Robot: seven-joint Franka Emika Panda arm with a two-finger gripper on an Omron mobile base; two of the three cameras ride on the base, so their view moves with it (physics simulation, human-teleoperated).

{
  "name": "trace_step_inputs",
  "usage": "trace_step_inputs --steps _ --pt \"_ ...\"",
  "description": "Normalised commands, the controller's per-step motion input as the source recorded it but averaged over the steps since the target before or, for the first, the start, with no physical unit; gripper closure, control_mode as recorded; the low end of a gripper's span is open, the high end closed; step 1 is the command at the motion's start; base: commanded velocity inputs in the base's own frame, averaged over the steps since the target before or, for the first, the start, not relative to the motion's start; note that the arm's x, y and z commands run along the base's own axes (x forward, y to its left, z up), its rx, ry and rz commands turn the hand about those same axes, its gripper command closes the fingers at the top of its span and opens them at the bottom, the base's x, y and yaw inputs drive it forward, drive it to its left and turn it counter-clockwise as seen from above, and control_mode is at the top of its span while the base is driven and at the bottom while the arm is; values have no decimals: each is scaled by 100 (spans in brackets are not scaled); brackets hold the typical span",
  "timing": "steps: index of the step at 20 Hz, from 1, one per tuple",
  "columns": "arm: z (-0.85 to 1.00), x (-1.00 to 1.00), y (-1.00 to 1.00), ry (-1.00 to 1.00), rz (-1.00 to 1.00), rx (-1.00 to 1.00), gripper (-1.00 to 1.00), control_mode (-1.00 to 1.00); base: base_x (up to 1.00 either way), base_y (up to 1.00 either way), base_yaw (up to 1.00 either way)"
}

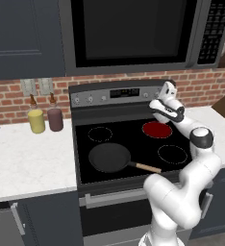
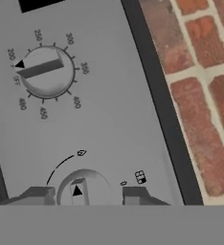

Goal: Turn off the rear right burner of the stove.

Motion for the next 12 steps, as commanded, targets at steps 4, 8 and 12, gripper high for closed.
trace_step_inputs --steps 4,8,12 --pt "0 0 -20 9 -16 18 100 -100 0 0 0" --pt "6 0 -41 20 -20 35 100 -100 0 0 0" --pt "20 3 -47 20 -20 45 100 -100 0 0 0"
